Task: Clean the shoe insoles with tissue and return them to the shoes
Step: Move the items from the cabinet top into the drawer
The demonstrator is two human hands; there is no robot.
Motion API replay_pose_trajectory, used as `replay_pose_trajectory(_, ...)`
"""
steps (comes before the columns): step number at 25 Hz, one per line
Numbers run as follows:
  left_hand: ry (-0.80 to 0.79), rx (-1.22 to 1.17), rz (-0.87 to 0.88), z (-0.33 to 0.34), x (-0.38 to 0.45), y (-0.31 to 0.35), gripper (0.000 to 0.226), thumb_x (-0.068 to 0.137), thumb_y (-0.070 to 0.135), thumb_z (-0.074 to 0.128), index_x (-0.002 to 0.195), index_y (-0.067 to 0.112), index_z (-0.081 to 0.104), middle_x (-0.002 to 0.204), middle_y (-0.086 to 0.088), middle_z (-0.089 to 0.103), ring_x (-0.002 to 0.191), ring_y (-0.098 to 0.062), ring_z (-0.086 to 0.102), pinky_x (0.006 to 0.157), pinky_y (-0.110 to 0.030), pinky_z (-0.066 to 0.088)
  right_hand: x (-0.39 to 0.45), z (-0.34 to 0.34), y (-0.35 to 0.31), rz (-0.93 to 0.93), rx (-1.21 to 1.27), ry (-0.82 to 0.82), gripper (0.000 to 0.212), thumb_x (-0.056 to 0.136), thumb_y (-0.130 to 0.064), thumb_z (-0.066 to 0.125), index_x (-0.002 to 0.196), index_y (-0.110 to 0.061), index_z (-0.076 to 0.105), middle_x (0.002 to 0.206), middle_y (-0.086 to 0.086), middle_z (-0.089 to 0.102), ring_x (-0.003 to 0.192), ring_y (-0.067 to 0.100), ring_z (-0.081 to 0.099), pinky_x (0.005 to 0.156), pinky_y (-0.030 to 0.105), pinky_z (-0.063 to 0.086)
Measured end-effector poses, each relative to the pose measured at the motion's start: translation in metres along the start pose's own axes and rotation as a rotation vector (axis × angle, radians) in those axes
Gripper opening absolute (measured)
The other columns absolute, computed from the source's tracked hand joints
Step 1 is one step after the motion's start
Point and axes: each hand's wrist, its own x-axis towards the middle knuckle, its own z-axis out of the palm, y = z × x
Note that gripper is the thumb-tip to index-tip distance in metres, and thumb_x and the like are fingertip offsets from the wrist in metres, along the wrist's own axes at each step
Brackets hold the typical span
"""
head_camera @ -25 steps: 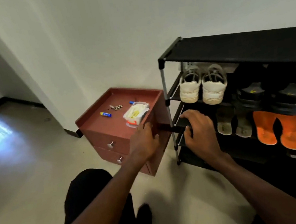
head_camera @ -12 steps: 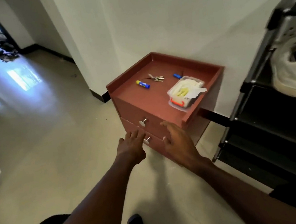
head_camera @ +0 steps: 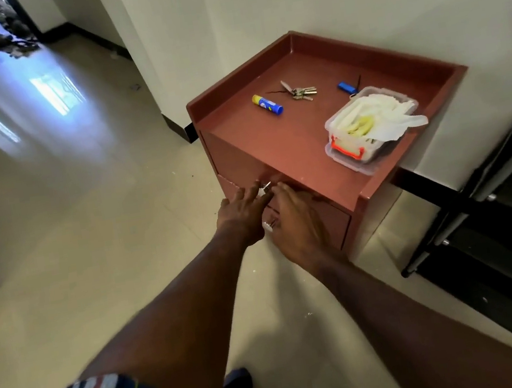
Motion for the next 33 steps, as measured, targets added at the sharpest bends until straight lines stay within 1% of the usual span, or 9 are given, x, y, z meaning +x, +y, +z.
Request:
replay_pose_trajectory(11, 0.023, -0.051, -0.064, -0.006, -0.015, 0.003, 0.086, 0.089, 0.034, 0.075, 0.161, 0.029, 0.028, 0.162, 0.0, 0.032, 0.134, -0.028, 0.045, 0.105, -0.044, 0.047, -0.027, -0.014, -0.016, -0.097, -0.212, 0.127, 0.075, 0.084, -0.022, 0.08, 0.15, -0.015, 0.046, 0.154, 0.006, 0.051, 0.141, 0.023, 0.05, 0.111, 0.037, 0.045)
replay_pose_trajectory(15, 0.367, -0.309, -0.159, 0.006, -0.057, -0.003, 0.077, 0.089, 0.023, 0.069, 0.156, 0.015, 0.033, 0.157, -0.009, 0.038, 0.135, -0.031, 0.046, 0.108, -0.048, 0.049, -0.03, -0.016, -0.025, 0.07, -0.132, 0.076, 0.059, 0.094, -0.033, 0.067, 0.147, -0.018, 0.047, 0.151, 0.004, 0.053, 0.139, 0.023, 0.048, 0.108, 0.044, 0.047)
replay_pose_trajectory(17, 0.471, -0.303, -0.061, 0.0, -0.069, -0.003, 0.08, 0.091, 0.027, 0.059, 0.162, 0.014, 0.024, 0.168, -0.011, 0.027, 0.151, -0.033, 0.032, 0.122, -0.05, 0.035, -0.033, -0.018, -0.032, 0.088, -0.029, -0.035, 0.047, 0.1, -0.034, 0.055, 0.144, -0.018, 0.05, 0.146, 0.004, 0.057, 0.135, 0.022, 0.051, 0.107, 0.045, 0.049)
replay_pose_trajectory(19, 0.374, -0.288, 0.035, -0.013, -0.074, -0.007, 0.076, 0.092, 0.027, 0.05, 0.164, 0.018, 0.026, 0.171, -0.006, 0.025, 0.158, -0.028, 0.019, 0.128, -0.047, 0.019, -0.04, -0.023, -0.043, 0.096, 0.069, -0.12, 0.038, 0.101, -0.034, 0.048, 0.137, -0.023, 0.054, 0.134, 0.002, 0.063, 0.125, 0.023, 0.058, 0.102, 0.049, 0.053)
replay_pose_trajectory(22, 0.229, -0.245, 0.058, -0.024, -0.081, -0.018, 0.061, 0.094, 0.017, 0.054, 0.155, 0.018, 0.047, 0.161, -0.004, 0.045, 0.153, -0.024, 0.035, 0.126, -0.043, 0.021, -0.051, -0.029, -0.053, 0.109, 0.15, -0.206, 0.042, 0.099, -0.027, 0.046, 0.141, -0.028, 0.05, 0.135, 0.002, 0.062, 0.121, 0.026, 0.06, 0.102, 0.053, 0.051)
replay_pose_trajectory(25, 0.235, -0.261, 0.043, -0.041, -0.092, -0.032, 0.034, 0.096, 0.026, 0.049, 0.113, 0.024, 0.077, 0.111, 0.003, 0.077, 0.105, -0.021, 0.072, 0.09, -0.036, 0.054, -0.066, -0.032, -0.063, 0.051, 0.163, -0.302, 0.056, 0.094, -0.008, 0.044, 0.146, -0.025, 0.047, 0.139, 0.006, 0.06, 0.123, 0.028, 0.059, 0.102, 0.051, 0.051)
replay_pose_trajectory(28, 0.163, -0.22, 0.017, -0.06, -0.096, -0.042, 0.024, 0.096, 0.033, 0.058, 0.091, 0.021, 0.077, 0.082, 0.01, 0.072, 0.071, -0.008, 0.067, 0.062, -0.024, 0.046, -0.075, -0.027, -0.067, -0.001, 0.153, -0.311, 0.045, 0.098, -0.005, 0.045, 0.137, -0.023, 0.057, 0.129, 0.006, 0.066, 0.106, 0.026, 0.065, 0.086, 0.041, 0.056)
replay_pose_trajectory(30, 0.17, -0.191, 0.017, -0.062, -0.097, -0.043, 0.023, 0.097, 0.035, 0.059, 0.104, 0.023, 0.077, 0.092, 0.009, 0.075, 0.076, -0.007, 0.069, 0.068, -0.026, 0.053, -0.073, -0.03, -0.067, 0.006, 0.151, -0.234, 0.038, 0.099, -0.015, 0.056, 0.137, -0.022, 0.058, 0.129, 0.003, 0.067, 0.111, 0.025, 0.067, 0.09, 0.045, 0.058)
replay_pose_trajectory(33, 0.209, -0.179, 0.045, -0.058, -0.091, -0.036, 0.04, 0.097, 0.034, 0.058, 0.135, 0.024, 0.064, 0.131, 0.002, 0.07, 0.116, -0.017, 0.065, 0.102, -0.039, 0.049, -0.057, -0.046, -0.061, 0.032, 0.105, -0.071, 0.052, 0.1, -0.021, 0.059, 0.15, -0.017, 0.046, 0.152, 0.007, 0.053, 0.142, 0.024, 0.047, 0.114, 0.045, 0.045)
